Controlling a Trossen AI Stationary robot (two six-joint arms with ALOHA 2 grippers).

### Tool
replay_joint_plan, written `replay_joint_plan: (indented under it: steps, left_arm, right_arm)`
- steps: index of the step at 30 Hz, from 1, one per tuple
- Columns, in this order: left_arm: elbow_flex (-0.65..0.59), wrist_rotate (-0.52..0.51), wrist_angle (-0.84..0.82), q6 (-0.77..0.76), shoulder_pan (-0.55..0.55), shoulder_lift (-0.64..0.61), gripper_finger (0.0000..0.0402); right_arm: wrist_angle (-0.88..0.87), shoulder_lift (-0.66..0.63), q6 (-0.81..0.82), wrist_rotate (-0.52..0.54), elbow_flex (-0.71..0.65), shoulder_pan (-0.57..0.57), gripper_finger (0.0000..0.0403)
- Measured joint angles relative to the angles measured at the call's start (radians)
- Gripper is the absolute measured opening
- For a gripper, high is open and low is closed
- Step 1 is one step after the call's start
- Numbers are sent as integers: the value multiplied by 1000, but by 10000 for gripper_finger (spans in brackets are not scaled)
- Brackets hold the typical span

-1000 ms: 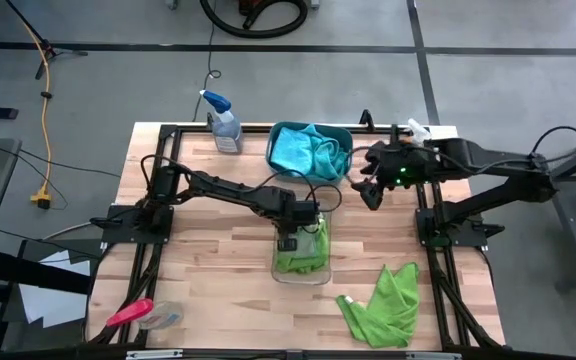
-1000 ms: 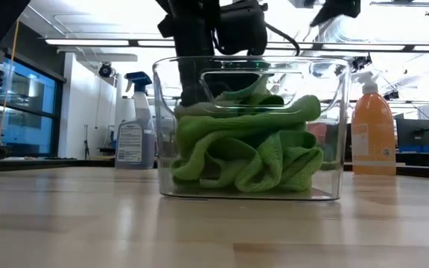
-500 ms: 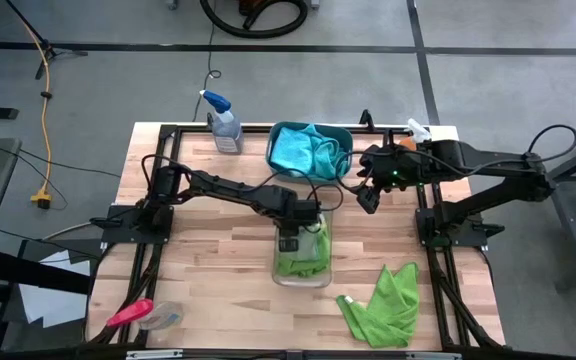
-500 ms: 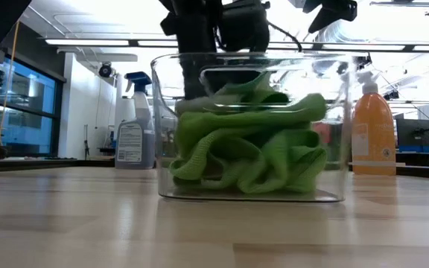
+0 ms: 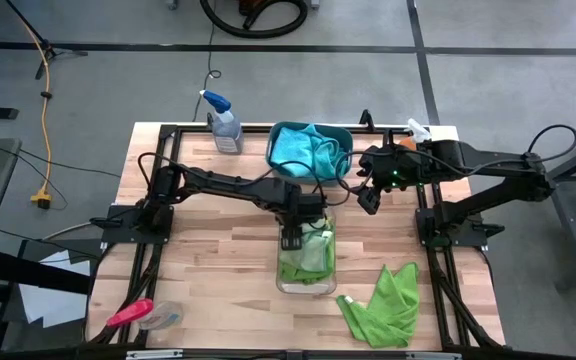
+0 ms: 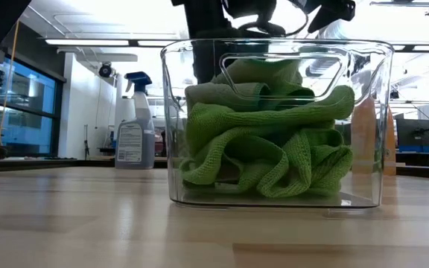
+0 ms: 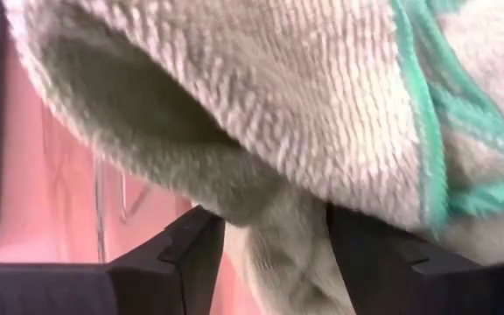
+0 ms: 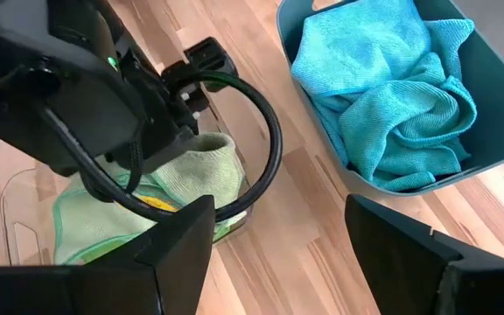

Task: Sort microfiber towel by color & place in baskets
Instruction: Put the light green microfiber towel into the transparent bin, then put the green microfiber towel into the transparent bin

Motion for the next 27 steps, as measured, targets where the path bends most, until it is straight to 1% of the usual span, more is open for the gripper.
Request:
replay_joint_plan:
  steps: [6, 12, 17, 19, 22, 27]
  left_arm:
    - [80, 12, -135, -29, 0, -2, 198]
    - [145, 12, -232, -34, 0, -2, 198]
    - [210, 12, -344, -34, 0, -2, 198]
    - [214, 12, -368, -34, 2, -23, 198]
    - [215, 5, -354, -34, 2, -89, 198]
    - [194, -82, -228, -52, 2, -245, 198]
  right_arm:
    - [0, 0, -23, 0, 0, 0, 256]
    - [0, 0, -39, 0, 0, -2, 256]
    - [0, 0, -39, 0, 0, -2, 256]
    - [0, 0, -46, 0, 0, -2, 256]
    - [0, 0, -46, 0, 0, -2, 256]
    - [17, 0, -47, 1, 0, -2, 256]
